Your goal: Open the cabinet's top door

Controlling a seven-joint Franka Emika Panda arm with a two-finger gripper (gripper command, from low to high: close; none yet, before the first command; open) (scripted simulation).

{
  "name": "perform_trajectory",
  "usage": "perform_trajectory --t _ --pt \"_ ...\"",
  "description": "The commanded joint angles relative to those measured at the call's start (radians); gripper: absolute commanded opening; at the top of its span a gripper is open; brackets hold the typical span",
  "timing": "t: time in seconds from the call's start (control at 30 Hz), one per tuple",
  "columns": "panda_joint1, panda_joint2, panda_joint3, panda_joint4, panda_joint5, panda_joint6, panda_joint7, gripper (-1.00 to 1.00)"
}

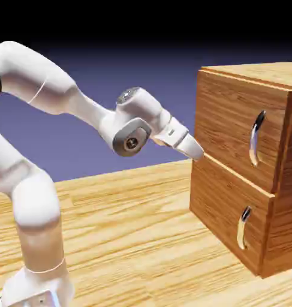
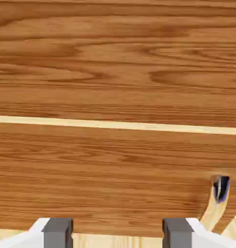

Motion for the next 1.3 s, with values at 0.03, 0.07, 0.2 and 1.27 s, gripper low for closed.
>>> perform_trajectory --t 0.03,0.07,0.2,1.27 --pt "0.034 -0.020 -0.039 0.014 -0.087 -0.007 -0.040 0.00" --pt "0.050 -0.029 -0.059 0.021 -0.131 -0.010 -0.060 0.00" --pt "0.117 -0.069 -0.137 0.048 -0.304 -0.024 -0.141 0.00" --pt "0.654 -0.382 -0.761 0.266 -1.696 -0.134 -0.784 0.00"
